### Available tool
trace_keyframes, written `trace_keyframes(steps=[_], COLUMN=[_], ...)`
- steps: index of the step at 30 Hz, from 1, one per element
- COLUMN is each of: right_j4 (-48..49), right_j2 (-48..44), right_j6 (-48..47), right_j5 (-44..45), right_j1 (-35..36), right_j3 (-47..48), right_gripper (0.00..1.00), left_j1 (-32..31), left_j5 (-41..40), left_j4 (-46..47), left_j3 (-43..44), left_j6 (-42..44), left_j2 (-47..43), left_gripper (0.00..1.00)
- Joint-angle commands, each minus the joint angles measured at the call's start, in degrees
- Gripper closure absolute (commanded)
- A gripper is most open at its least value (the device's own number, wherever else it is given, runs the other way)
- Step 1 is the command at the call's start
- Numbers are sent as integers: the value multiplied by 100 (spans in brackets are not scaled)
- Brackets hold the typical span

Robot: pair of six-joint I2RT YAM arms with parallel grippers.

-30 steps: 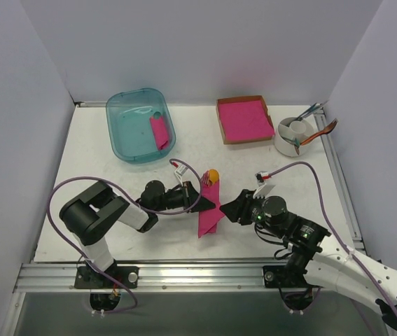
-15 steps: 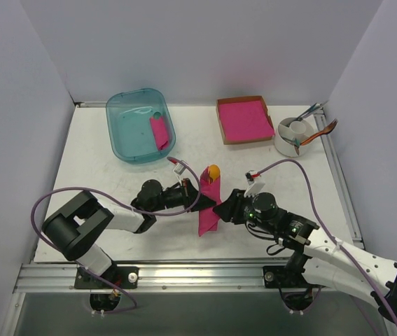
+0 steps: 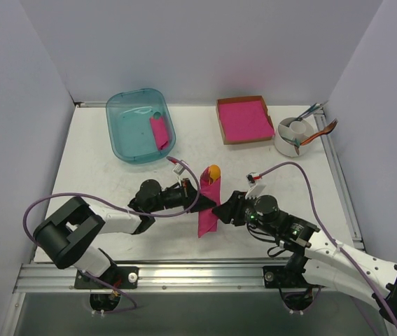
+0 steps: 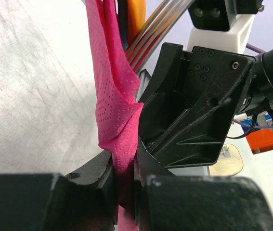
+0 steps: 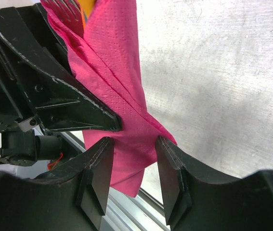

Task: Place the utensils on the paper napkin and roll it up
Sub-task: Roll the napkin.

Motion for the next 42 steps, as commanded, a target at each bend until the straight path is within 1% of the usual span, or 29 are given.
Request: trace_keyframes(steps=[1, 6, 12, 17, 21, 25, 30, 34, 36, 38, 40, 42], right_j4=[272, 615, 922, 1327, 1046, 1335, 1713, 2143, 2171, 2206, 2311, 2390], right_j2=[-118, -215, -110, -224, -84, -118, -180, -180, -128, -49, 4, 31], right_j6=[15, -20, -38, 32, 6, 120, 120, 155, 155, 138, 138, 155], right_j5=[-98, -274, -503, -723, -635, -758, -951, -1188, -1241, -1268, -1329, -1382], right_j1=[26, 35, 35, 35, 26, 35, 35, 35, 35, 35, 35, 35], right_j3=[-83, -153, -241, -399, -294, -452, -549, -610, -593, -584, -593, -628], right_gripper=[59, 58, 55, 55, 54, 54, 55, 53, 53, 54, 58, 59], left_j1=[-29, -116, -117, -125, -117, -117, -125, -125, -125, -134, -143, -143], left_j5=[-67, -102, -41, -50, -155, -261, -181, -260, -278, -313, -296, -287], left_j4=[19, -69, -51, -130, -261, -613, -623, -675, -710, -763, -763, -728], left_j3=[127, 144, 153, 136, 118, 179, 224, 180, 180, 188, 215, 223], left_j6=[108, 134, 20, 3, 46, 169, 117, 125, 143, 161, 161, 126], left_j2=[-278, -313, -348, -463, -664, -849, -832, -850, -858, -867, -859, -841], left_gripper=[98, 98, 98, 98, 97, 98, 98, 98, 98, 98, 97, 98])
